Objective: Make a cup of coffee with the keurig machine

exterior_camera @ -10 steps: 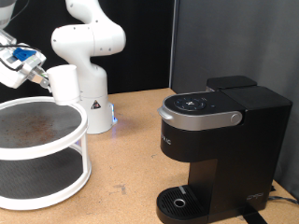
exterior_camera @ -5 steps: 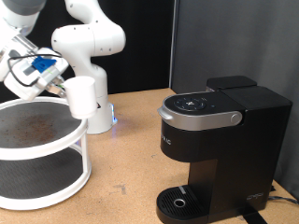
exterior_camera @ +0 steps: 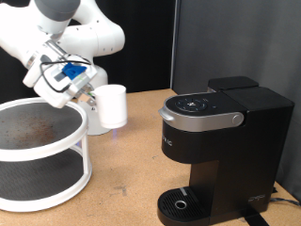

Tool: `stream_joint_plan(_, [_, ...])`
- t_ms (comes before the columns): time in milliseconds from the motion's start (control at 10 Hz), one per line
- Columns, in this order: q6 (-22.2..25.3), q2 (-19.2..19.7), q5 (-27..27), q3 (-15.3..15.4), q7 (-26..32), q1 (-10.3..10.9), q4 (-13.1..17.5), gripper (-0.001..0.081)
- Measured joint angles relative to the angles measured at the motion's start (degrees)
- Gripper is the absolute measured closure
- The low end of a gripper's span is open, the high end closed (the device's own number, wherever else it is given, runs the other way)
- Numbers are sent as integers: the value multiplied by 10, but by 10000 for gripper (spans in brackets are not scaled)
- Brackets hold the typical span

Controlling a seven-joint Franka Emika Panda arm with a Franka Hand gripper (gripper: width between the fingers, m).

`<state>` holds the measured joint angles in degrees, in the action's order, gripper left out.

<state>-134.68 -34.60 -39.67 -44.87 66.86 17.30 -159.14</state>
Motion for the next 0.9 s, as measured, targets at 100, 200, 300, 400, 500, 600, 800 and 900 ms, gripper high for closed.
stream_joint_plan(100, [-17,4,-19,1,1,26,0,738])
stream_joint_plan(200, [-29,16,-29,1,1,43,2,738])
stream_joint_plan(300, [-29,15,-28,0,1,42,2,738])
stream_joint_plan(400, [-29,15,-28,-2,1,42,1,738])
stream_joint_plan(500, [-29,18,-28,-5,1,42,-4,738])
stream_joint_plan(600, [-33,28,-30,-6,0,44,-10,738])
stream_joint_plan(800, [-75,66,-61,-10,9,71,-19,742])
stream_joint_plan(900, [-97,89,-93,-17,28,96,-19,742])
